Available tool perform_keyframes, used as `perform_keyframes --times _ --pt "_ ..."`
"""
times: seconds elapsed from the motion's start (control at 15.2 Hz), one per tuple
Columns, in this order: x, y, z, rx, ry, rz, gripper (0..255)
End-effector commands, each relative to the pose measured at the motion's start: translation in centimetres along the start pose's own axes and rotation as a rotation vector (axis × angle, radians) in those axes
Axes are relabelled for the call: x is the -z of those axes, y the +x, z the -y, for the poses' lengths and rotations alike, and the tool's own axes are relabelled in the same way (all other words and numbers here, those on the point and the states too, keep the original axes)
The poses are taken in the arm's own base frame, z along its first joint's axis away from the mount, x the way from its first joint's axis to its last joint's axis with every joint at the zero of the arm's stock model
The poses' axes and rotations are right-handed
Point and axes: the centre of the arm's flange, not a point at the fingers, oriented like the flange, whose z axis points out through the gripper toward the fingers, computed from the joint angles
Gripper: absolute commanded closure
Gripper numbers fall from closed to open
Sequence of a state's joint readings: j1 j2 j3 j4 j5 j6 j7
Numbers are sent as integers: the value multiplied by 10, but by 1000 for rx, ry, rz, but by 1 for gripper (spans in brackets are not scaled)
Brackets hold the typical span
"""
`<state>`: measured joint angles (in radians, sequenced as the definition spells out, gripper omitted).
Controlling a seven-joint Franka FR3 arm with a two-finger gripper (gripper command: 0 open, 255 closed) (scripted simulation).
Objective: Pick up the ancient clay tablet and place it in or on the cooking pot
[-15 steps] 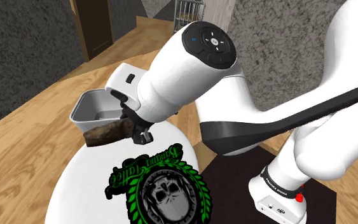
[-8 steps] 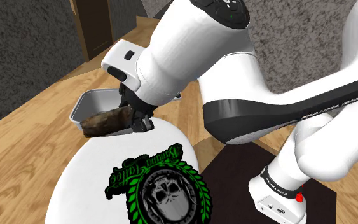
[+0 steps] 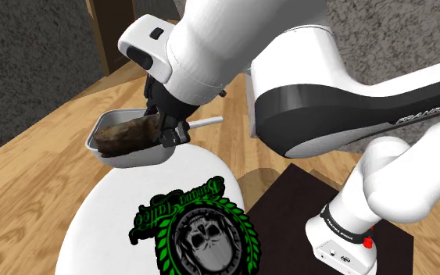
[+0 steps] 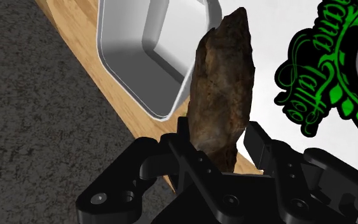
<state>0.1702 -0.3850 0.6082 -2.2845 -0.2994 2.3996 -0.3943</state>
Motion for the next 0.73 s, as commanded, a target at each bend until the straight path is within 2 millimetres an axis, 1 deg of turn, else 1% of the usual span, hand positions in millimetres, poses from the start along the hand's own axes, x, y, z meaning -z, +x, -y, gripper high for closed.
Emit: perform_keyframes --times 0.0,0.66 --pt "7 1 -4 0 -1 -1 255" --pt "-32 -72 -107 0 -1 -1 255"
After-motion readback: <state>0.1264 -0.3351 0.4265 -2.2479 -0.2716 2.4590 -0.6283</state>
